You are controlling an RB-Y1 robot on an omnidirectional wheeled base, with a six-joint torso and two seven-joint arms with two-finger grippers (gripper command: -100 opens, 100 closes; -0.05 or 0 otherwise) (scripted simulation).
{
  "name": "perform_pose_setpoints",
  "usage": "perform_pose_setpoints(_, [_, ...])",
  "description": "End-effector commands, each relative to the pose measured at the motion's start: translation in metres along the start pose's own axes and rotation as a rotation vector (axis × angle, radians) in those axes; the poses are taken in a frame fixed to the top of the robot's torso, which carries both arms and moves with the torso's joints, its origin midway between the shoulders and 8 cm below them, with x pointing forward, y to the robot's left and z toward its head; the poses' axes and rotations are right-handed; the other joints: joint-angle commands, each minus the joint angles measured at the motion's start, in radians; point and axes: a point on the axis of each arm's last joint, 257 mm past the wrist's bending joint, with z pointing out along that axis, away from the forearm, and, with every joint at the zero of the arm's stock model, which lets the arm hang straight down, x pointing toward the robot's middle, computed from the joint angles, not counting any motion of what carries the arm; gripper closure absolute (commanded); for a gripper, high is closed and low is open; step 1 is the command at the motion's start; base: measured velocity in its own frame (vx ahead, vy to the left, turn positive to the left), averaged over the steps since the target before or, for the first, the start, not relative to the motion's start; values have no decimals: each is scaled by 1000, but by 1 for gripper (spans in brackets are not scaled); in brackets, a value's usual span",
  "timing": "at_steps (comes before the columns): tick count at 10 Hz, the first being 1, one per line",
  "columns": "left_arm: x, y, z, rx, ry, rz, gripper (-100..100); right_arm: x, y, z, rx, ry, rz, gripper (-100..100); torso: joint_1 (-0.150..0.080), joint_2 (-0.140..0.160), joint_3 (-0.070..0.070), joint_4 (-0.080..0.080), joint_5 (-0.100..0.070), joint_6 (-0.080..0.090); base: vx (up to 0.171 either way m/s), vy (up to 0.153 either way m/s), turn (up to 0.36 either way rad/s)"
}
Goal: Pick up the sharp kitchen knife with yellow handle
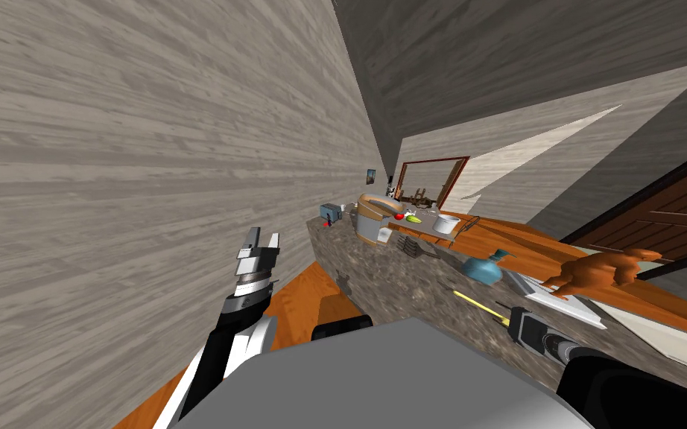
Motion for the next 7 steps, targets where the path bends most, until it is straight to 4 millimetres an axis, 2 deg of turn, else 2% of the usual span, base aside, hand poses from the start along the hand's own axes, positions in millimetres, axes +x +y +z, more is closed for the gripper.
perform_pose_setpoints(1, [0, 0, 0, 0, 0, 0, 0, 0, 0, 0, 0, 0, 0, 100, 0, 0, 0, 0, 0, 0, 0, 0, 0])
perform_pose_setpoints(4, [0, 0, 0, 0, 0, 0, 0, 0, 0, 0, 0, 0, 0, 100, 0, 0, 0, 0, 0, 0, 0, 0, 0])
perform_pose_setpoints(5, [0, 0, 0, 0, 0, 0, 0, 0, 0, 0, 0, 0, 0, 0, 0, 0, 0, 0, 0, 0, 0, 0, 0])
perform_pose_setpoints(6, [0, 0, 0, 0, 0, 0, 0, -5, -24, 0, 31, -11, -12, -100, 0, 0, 0, 0, 0, 0, -16, 13, 26])
perform_pose_setpoints(7, [0, 0, 0, 0, 0, 0, 0, -7, -29, 0, 35, -15, -14, -100, 1, 1, 0, 0, 0, 0, -36, 25, 39])
